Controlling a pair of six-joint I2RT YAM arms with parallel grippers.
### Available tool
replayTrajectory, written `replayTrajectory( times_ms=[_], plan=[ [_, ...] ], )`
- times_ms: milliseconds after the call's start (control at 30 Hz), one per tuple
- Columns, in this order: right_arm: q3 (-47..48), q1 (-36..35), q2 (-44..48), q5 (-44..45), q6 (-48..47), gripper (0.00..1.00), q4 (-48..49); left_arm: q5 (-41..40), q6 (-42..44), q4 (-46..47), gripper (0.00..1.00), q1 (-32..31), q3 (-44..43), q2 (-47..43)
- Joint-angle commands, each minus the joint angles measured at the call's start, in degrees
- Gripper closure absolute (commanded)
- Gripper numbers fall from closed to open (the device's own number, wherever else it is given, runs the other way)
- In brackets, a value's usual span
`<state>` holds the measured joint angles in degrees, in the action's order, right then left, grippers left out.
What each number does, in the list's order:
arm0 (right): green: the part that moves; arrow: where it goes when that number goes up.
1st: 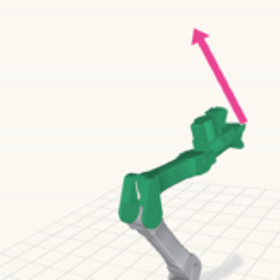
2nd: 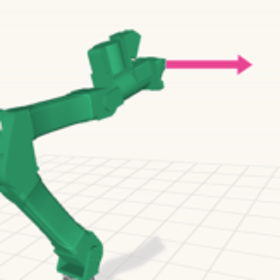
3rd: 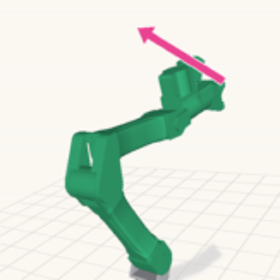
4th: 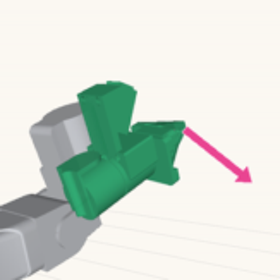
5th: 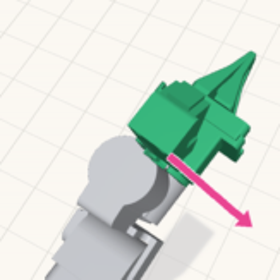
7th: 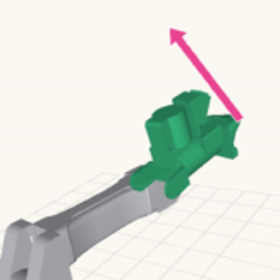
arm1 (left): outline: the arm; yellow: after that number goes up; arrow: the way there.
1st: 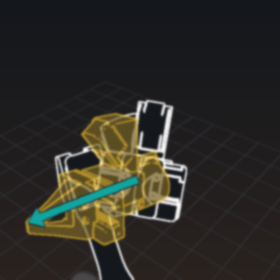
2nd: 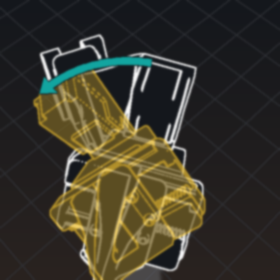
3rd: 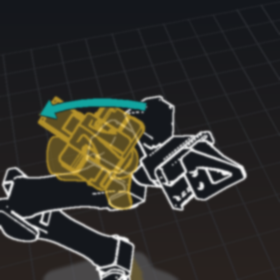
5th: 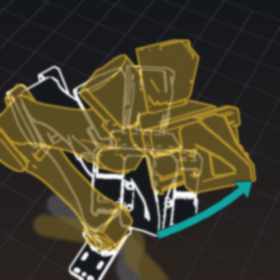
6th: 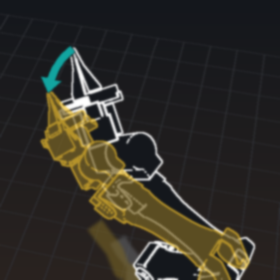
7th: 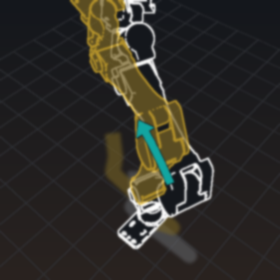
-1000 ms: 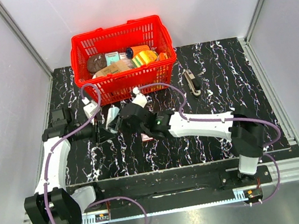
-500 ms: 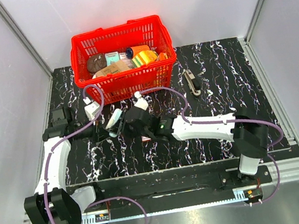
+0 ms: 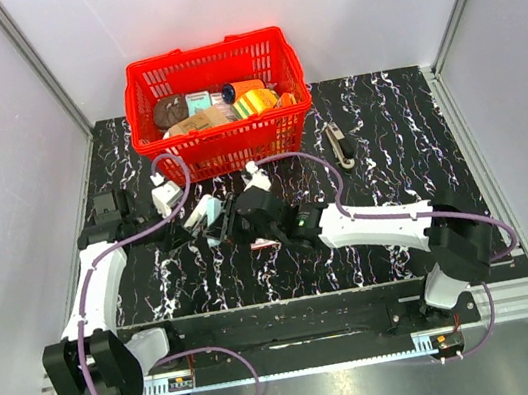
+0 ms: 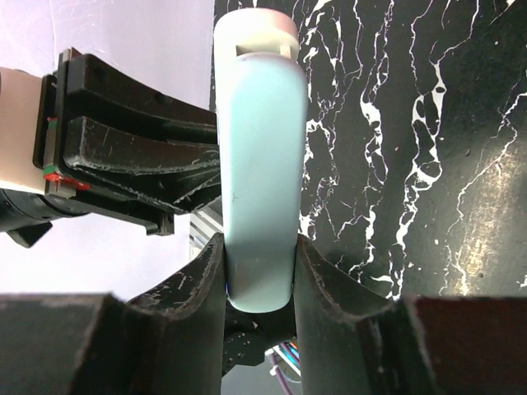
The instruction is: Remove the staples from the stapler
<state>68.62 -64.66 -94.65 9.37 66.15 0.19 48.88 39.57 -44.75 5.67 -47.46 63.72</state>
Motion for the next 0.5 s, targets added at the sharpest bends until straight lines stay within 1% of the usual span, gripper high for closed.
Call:
replayTrajectory(
  times_ms=[0, 133, 233, 467],
  plan=[
    [0.0, 0.3, 2.0, -3.2, -6.3, 1.00, -3.7, -6.2, 3.2, 6.8, 1.00, 0.7, -1.5, 0.9],
    [1.5, 0.3, 0.0, -6.5, -13.1, 1.00, -5.3, -9.1, 7.6, 10.5, 1.00, 0.7, 1.1, -0.4],
    [0.4, 0.3, -0.3, -7.6, -17.1, 1.00, -4.2, -11.3, 11.4, 13.7, 1.00, 0.7, 3.8, -1.2],
    [-0.9, 0.3, -2.2, -9.2, -22.5, 1.00, -3.4, -16.9, 16.5, 20.3, 1.00, 0.7, 7.1, 0.5]
  ],
)
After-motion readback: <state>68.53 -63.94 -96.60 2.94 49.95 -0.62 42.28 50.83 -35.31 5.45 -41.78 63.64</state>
